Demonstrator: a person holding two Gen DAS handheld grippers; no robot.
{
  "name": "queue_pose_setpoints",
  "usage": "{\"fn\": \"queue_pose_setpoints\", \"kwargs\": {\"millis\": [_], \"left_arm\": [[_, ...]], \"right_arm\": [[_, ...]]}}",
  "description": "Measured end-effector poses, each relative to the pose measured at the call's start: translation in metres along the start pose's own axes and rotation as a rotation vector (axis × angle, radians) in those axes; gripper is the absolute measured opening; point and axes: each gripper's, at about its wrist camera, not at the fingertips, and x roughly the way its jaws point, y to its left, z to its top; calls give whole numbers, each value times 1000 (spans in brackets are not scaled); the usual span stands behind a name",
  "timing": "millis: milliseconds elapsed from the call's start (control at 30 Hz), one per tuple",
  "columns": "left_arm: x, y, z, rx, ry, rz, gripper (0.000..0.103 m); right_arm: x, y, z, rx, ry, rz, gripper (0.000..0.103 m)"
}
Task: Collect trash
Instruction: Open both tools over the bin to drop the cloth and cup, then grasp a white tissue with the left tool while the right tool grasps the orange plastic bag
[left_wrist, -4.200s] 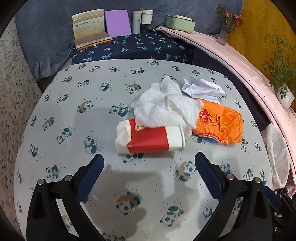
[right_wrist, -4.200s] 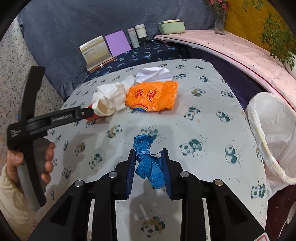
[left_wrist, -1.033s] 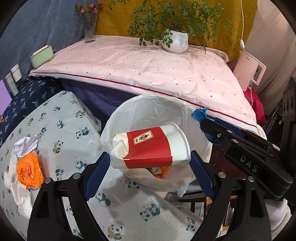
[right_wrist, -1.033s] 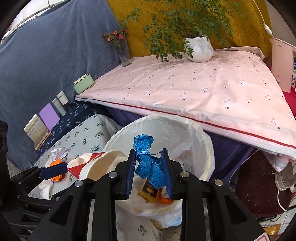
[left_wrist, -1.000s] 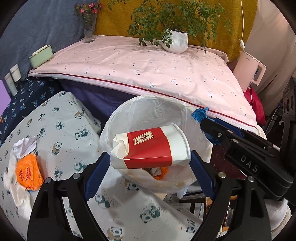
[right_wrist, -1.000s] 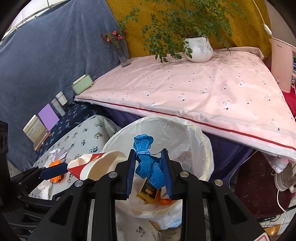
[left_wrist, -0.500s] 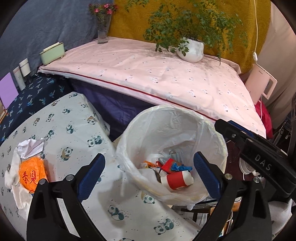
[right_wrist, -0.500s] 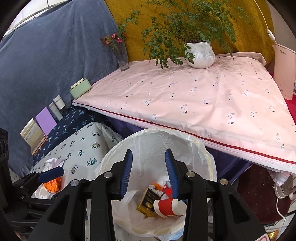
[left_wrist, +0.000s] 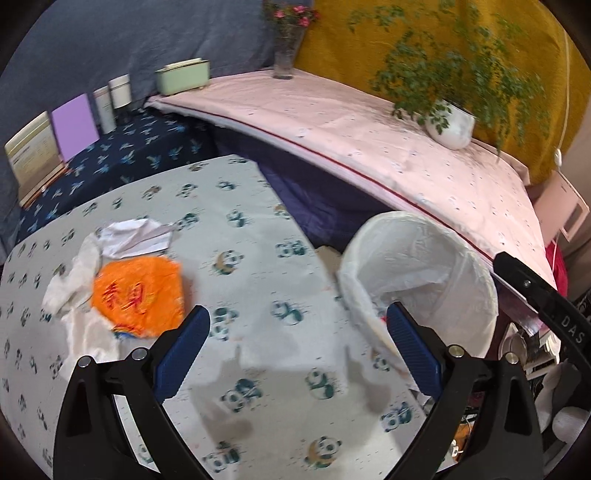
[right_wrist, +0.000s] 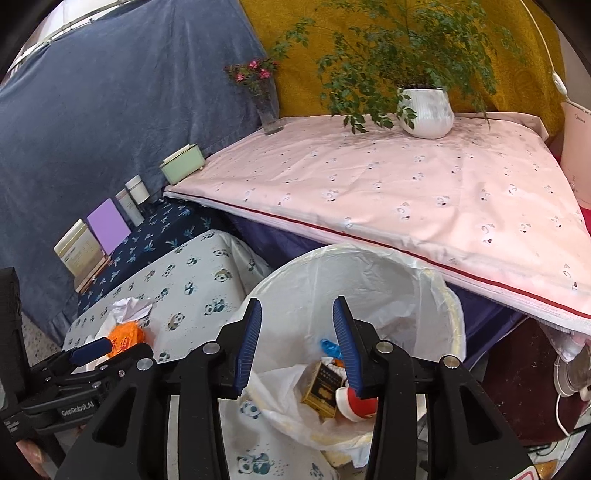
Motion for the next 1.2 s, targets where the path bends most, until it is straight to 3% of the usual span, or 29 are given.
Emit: {"fn": "queue_pose_setpoints", "kwargs": {"millis": [600, 1200], "left_arm": [[-35, 109, -34, -167, -8, 180, 94], [-23, 181, -53, -305, 41, 223, 94]], "right_arm": [[14, 103, -29, -146, 82, 126, 40], [54, 175, -60, -251, 195, 191, 40]]}}
